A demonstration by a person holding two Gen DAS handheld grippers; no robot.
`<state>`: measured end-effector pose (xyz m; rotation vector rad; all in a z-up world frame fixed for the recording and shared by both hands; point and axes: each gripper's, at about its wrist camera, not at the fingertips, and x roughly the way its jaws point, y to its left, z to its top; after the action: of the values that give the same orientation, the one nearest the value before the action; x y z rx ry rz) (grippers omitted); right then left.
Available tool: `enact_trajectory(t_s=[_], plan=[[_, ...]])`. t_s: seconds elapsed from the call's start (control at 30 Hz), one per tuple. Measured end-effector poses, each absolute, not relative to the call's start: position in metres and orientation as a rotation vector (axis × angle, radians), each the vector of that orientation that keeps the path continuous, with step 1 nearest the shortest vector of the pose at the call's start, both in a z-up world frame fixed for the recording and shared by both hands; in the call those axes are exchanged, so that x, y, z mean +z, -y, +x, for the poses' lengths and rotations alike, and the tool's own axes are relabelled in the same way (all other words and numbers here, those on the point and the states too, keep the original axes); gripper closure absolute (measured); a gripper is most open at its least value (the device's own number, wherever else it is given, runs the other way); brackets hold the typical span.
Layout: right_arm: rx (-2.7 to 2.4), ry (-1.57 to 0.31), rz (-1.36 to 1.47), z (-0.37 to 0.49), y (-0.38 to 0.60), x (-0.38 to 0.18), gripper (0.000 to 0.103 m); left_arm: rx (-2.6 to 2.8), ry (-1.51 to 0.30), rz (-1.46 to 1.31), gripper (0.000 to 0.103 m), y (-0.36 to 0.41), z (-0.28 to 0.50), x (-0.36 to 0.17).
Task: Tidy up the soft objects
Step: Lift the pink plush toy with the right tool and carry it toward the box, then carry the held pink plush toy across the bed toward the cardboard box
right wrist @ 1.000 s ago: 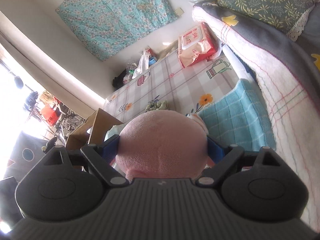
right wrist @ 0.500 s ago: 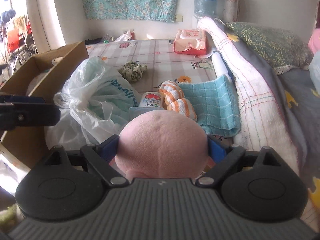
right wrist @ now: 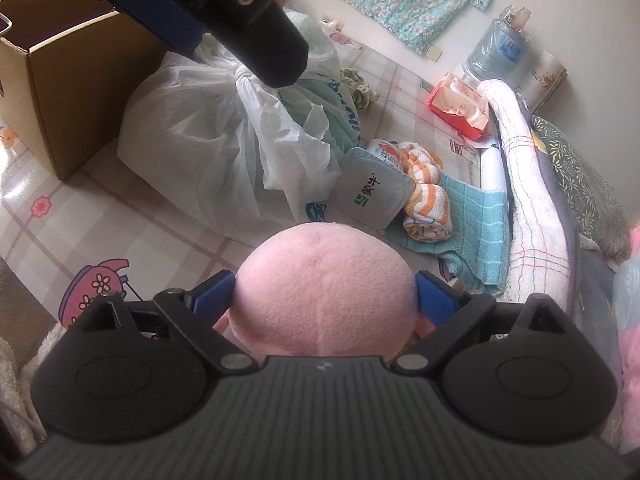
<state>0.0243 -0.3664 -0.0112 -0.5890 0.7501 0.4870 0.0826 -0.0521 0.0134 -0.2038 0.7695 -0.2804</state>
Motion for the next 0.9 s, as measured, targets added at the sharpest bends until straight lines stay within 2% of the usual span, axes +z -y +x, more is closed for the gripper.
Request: enact_trajectory(t_s=[0.4,0.6,0.9], plan=[[0.406,-0.771,-0.346,0.041,0.389,-0.010,0.005,-0.262,-0.765,-0.240,0.025,0.031,0.070,0.012],[0.425,-0.685,-0.398,0.015,0.389,-0.003,0.005,-0.262,-0.775,-0.243,0.025,0.026,0.057,0.008],[0.463,-0.697,-0.531,-0.009,0.385,-0.022,0.004,-0.246,-0.794,-0.251,0.025,0.021,0.042,0.000]])
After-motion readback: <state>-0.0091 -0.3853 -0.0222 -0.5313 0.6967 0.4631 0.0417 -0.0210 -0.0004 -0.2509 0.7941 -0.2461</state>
